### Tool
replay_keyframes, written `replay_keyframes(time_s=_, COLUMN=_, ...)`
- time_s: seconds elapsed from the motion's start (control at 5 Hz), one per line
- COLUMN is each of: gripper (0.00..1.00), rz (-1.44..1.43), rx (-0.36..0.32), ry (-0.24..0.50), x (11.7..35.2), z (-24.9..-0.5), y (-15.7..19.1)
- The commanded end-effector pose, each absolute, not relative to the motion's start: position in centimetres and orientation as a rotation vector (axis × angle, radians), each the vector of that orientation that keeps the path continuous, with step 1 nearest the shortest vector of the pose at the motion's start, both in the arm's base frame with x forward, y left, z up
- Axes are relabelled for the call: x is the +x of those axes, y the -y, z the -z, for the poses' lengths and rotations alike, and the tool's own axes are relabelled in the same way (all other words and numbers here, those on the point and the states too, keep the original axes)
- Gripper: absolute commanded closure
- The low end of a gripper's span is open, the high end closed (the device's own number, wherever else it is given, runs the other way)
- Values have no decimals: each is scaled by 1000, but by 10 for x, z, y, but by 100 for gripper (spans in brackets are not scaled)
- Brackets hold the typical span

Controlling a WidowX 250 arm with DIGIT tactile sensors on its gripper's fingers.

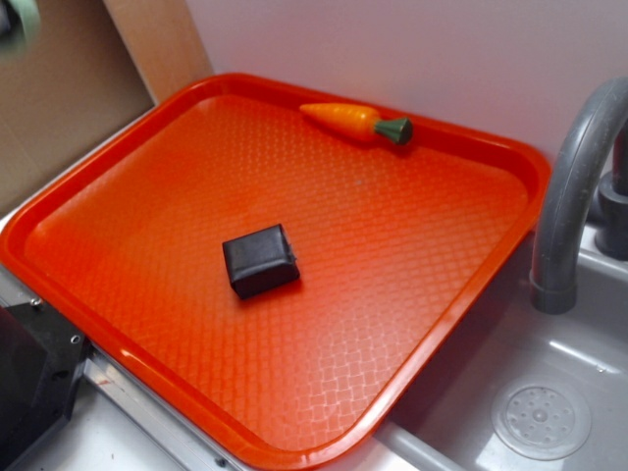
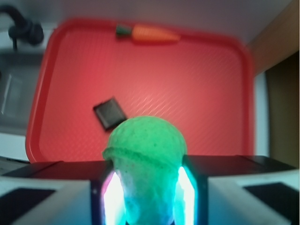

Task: Grab the green ball.

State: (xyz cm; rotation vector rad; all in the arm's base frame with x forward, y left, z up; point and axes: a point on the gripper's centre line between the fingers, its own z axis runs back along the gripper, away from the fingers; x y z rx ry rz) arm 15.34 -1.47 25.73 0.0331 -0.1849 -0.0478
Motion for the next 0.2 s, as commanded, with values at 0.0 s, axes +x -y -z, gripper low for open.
replay_keyframes(time_s=0.0, gripper=100, rz=46, rx=63, ry=188, x=143, z=-257, y=38)
